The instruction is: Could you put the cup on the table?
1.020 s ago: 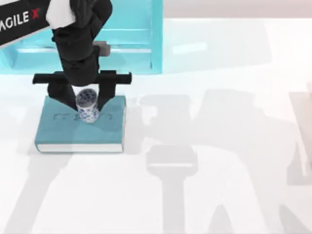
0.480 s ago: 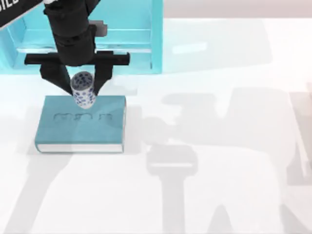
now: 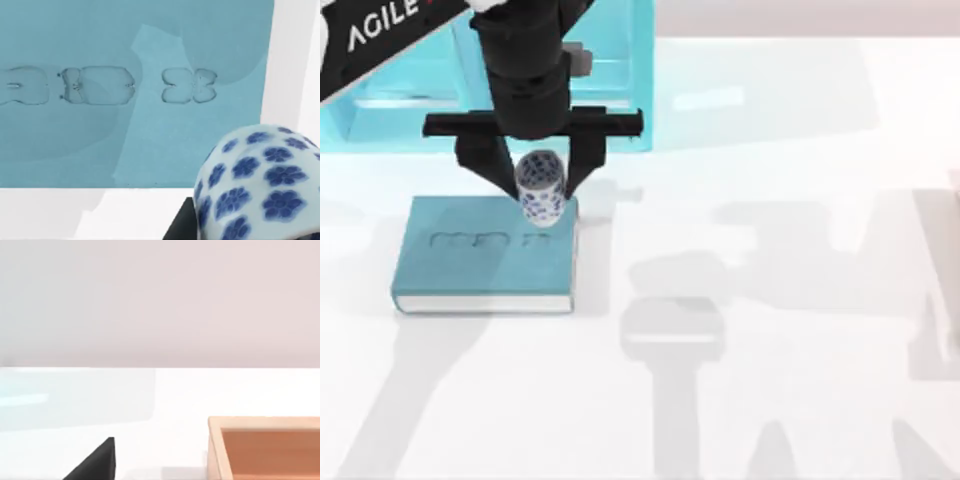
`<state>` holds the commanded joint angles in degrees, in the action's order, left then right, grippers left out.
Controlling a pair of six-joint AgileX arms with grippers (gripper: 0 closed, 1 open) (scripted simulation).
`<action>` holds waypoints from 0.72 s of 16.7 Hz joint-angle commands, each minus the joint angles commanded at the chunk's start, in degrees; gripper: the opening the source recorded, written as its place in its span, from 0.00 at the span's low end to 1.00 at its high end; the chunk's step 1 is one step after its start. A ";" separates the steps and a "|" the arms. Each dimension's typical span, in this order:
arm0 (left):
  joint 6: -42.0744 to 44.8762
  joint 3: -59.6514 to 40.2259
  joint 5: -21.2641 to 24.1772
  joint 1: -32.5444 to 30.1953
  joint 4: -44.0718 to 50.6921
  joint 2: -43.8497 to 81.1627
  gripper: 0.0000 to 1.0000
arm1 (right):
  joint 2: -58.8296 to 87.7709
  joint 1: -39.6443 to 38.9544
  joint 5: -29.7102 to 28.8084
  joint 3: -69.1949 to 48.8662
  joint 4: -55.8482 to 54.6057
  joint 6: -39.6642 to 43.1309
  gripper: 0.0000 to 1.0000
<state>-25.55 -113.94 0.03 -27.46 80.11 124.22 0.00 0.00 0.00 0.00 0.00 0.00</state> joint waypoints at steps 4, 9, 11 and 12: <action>-7.56 -4.64 0.39 -7.46 2.62 1.52 0.00 | 0.00 0.00 0.00 0.00 0.00 0.00 1.00; -10.58 -6.24 0.59 -10.36 3.67 2.08 0.00 | 0.00 0.00 0.00 0.00 0.00 0.00 1.00; -10.43 -6.06 0.58 -10.13 3.53 1.93 0.00 | 0.00 0.00 0.00 0.00 0.00 0.00 1.00; -10.47 -5.87 0.58 -10.09 3.34 1.94 0.00 | 0.00 0.00 0.00 0.00 0.00 0.00 1.00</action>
<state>-36.03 -119.81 0.61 -37.55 83.45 126.16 0.00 0.00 0.00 0.00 0.00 0.00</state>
